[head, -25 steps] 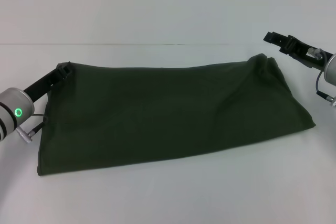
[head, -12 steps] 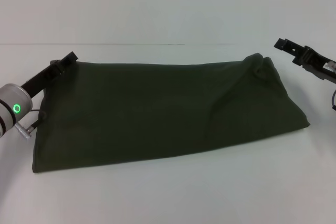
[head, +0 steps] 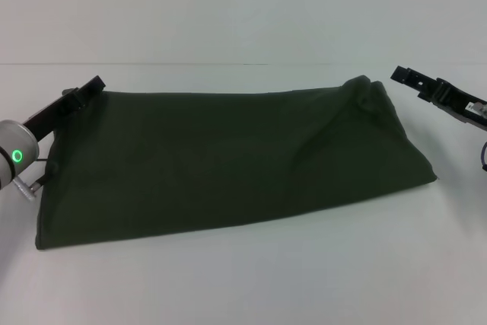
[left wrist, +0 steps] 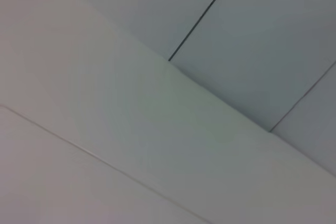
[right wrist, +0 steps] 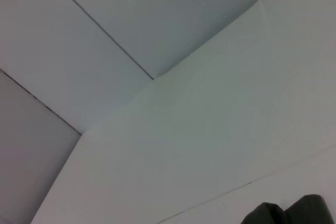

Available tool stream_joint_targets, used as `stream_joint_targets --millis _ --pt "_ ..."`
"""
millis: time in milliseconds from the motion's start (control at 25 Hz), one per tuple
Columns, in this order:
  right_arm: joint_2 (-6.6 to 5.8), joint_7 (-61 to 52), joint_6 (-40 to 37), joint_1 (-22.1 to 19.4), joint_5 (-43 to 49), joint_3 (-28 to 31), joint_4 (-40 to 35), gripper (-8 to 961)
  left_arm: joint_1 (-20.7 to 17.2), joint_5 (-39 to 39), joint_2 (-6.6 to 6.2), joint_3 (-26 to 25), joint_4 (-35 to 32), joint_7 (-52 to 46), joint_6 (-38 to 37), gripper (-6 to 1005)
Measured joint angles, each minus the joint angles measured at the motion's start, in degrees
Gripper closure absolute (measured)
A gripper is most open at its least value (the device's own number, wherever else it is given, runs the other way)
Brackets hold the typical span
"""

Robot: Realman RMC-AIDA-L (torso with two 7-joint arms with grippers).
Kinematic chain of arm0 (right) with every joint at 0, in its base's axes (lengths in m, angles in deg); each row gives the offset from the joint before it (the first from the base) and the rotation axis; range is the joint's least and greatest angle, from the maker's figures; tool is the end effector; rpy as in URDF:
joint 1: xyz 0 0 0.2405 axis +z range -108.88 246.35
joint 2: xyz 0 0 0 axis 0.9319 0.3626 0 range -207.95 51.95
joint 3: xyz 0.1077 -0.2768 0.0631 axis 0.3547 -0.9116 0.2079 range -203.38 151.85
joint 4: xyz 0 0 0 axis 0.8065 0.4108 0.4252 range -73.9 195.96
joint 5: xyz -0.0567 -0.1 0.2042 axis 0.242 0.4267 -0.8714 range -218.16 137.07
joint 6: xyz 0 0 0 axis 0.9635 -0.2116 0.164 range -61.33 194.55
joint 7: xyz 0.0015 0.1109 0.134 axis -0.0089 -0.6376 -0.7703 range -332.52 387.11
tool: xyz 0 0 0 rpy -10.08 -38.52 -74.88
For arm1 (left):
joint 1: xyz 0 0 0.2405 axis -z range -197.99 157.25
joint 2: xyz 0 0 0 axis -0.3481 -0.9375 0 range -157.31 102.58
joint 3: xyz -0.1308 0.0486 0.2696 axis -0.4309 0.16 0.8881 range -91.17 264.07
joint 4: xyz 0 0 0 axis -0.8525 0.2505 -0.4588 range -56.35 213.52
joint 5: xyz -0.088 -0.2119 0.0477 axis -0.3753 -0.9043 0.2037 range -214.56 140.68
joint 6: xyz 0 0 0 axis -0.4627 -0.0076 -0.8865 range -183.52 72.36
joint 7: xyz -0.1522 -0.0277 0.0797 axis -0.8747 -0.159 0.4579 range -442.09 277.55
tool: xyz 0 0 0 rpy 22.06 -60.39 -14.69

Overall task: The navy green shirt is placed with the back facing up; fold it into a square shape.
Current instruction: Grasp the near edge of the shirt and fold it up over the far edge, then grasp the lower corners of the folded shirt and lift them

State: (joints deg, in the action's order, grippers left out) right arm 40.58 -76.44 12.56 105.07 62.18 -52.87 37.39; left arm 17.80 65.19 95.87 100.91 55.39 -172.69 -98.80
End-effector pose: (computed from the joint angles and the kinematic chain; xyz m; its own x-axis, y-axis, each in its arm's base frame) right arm 0.3529 0.4716 -0.0299 0.1367 -0.5361 -0.8330 -0.9835 -0.1744 -0.0491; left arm -0.3735 0.4750 -0.0410 0.1581 0.4144 0.8962 0.9864 -0.0243 -0.1627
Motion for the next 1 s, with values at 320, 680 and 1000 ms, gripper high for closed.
stream_joint_targets --millis 320,680,1000 --pt "0.05 0.8 -1.2 -0.5 0.2 -0.1 0.1 23 -2.3 0.2 -2.87 11.1 0.0 -9.1 -3.0 321" --pt "0.21 0.9 -1.5 -1.0 0.3 -0.2 0.1 23 -5.8 0.2 -2.88 13.8 -4.2 -9.3 -3.1 319" --pt "0.19 1.7 -2.8 -1.3 0.4 -0.2 0.1 24 -8.8 -0.3 -4.79 14.3 -5.3 -12.4 -7.5 314"
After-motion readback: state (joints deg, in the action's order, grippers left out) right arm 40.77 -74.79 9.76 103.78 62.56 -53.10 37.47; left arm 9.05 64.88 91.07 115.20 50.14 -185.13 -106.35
